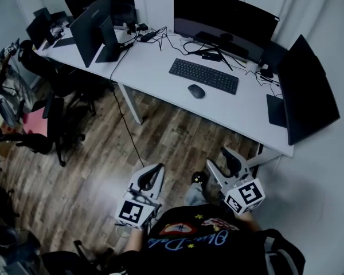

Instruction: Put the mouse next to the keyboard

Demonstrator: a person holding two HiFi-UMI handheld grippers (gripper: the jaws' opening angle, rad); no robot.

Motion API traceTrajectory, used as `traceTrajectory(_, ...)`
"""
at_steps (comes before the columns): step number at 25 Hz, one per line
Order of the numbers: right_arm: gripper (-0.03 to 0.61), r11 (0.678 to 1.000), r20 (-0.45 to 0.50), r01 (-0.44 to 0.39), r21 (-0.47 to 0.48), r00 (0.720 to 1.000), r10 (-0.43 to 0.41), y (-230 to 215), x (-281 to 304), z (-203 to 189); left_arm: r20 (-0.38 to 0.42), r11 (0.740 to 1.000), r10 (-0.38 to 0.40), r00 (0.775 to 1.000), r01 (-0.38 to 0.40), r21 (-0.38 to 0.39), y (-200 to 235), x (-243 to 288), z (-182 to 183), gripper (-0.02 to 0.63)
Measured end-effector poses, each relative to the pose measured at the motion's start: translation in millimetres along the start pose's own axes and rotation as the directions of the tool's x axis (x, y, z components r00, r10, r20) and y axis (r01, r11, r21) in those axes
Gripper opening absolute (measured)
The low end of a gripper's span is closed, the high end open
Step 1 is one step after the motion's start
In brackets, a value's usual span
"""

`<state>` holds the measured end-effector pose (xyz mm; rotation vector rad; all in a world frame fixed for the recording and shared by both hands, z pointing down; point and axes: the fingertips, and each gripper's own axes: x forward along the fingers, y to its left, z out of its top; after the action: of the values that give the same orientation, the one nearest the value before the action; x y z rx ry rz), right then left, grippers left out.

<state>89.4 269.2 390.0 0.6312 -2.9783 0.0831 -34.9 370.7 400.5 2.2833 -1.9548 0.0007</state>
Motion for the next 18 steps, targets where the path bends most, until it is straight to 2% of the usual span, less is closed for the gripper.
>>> traceTrajectory(18,0.195,0.999,-0.013,-0.028,0.044,0.999,0.029,-121.7,66.2,-5.9,-0.048,0.999,0.033,0.998,-0.032,0.016,26.9,130.8,7.6,0.004)
